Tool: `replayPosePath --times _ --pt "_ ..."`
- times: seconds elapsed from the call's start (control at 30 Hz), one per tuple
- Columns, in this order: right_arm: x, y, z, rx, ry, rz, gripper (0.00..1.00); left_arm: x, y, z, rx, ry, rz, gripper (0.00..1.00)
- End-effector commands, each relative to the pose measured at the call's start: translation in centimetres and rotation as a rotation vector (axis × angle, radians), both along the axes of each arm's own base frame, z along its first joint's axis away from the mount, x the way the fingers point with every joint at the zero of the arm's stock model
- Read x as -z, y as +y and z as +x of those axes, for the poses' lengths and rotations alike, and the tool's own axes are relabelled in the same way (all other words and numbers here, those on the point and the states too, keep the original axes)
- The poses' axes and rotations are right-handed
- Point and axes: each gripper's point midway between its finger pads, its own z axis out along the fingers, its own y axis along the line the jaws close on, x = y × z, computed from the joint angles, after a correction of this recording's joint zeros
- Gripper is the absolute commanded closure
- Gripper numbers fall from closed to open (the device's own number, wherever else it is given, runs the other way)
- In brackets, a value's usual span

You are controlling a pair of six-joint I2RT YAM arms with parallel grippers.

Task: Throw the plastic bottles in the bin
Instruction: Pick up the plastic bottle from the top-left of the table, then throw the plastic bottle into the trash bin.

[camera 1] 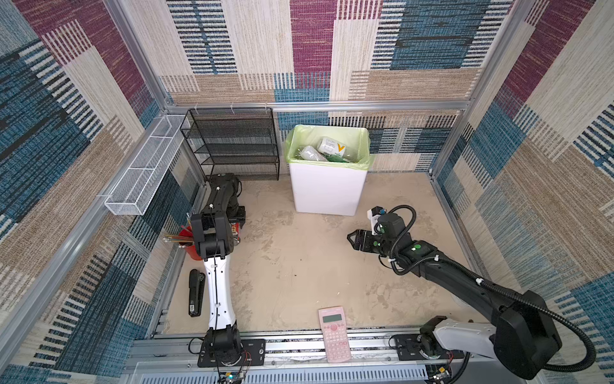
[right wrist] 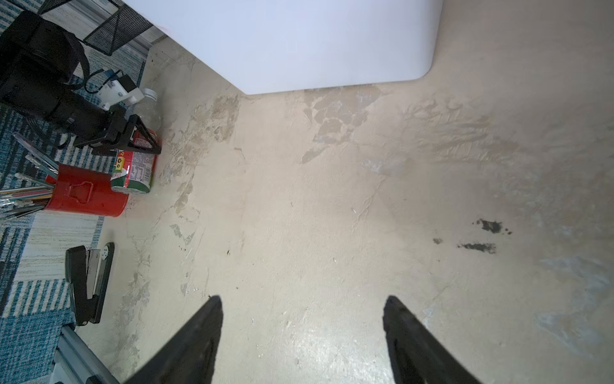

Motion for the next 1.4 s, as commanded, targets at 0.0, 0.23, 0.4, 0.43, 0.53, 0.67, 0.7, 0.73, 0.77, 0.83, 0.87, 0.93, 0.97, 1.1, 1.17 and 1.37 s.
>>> replayPosePath --times 0.0,0.23,0.4,0.43,0.53,0.67,0.7,0.73,0.77,0.83,0.87,0.93,0.97,1.1,1.17,1.37 --pt "-0.6 0.3 0.4 -0.005 -0.034 0.017 0.23 -0.2 -2.9 -1.1 0.023 0.003 -0.098 0.49" --pt "-1.3 0.4 0.9 0.018 -0.081 0.059 0.23 -3.9 -10.8 -5.1 0.092 -0.094 -0.221 0.58" --pt "-2.0 0.6 1.2 0.039 -0.119 0.12 0.23 -8.8 -17.3 -8.1 0.105 -0.264 -0.371 0.58" --pt "-2.0 0.6 1.2 0.042 -0.122 0.13 0.23 -10.2 -18.4 -8.7 0.106 -0.312 -0.4 0.58" --pt "-1.9 0.6 1.1 0.042 -0.136 0.145 0.23 -14.5 -21.0 -10.1 0.109 -0.478 -0.486 0.58" --pt "-1.5 0.5 0.7 0.041 -0.14 0.149 0.23 -23.4 -23.7 -11.0 0.171 -0.797 -0.589 0.57" --pt "-1.6 0.4 0.6 0.041 -0.144 0.151 0.23 -26.3 -24.4 -11.1 0.207 -0.905 -0.612 0.56" --pt "-1.6 0.3 0.5 0.041 -0.147 0.152 0.23 -29.3 -24.9 -11.1 0.243 -1.017 -0.631 0.55" --pt "-1.6 0.2 0.4 0.042 -0.152 0.15 0.23 -32.5 -25.3 -11.1 0.273 -1.134 -0.649 0.54" --pt "-1.7 0.0 0.1 0.045 -0.157 0.15 0.23 -37.5 -25.8 -10.6 0.302 -1.306 -0.687 0.54" --pt "-1.9 -0.1 0.0 0.047 -0.165 0.155 0.23 -39.9 -26.2 -10.0 0.308 -1.376 -0.709 0.53" --pt "-2.0 -0.4 -0.2 0.05 -0.171 0.157 0.23 -44.2 -27.4 -8.5 0.342 -1.488 -0.761 0.53" --pt "-2.2 -0.4 -0.4 0.051 -0.174 0.159 0.23 -46.8 -28.3 -7.4 0.359 -1.555 -0.8 0.51" --pt "-2.7 -0.8 -0.8 0.056 -0.188 0.164 0.23 -55.0 -32.2 -1.2 0.351 -1.758 -0.982 0.37" --pt "-3.1 -1.0 -1.0 0.055 -0.195 0.161 0.23 -58.2 -34.1 1.4 0.318 -1.791 -1.103 0.27" --pt "-3.4 -2.3 -2.2 0.09 -0.209 0.159 0.23 -63.2 -31.9 0.5 0.225 -1.941 -1.17 0.0"
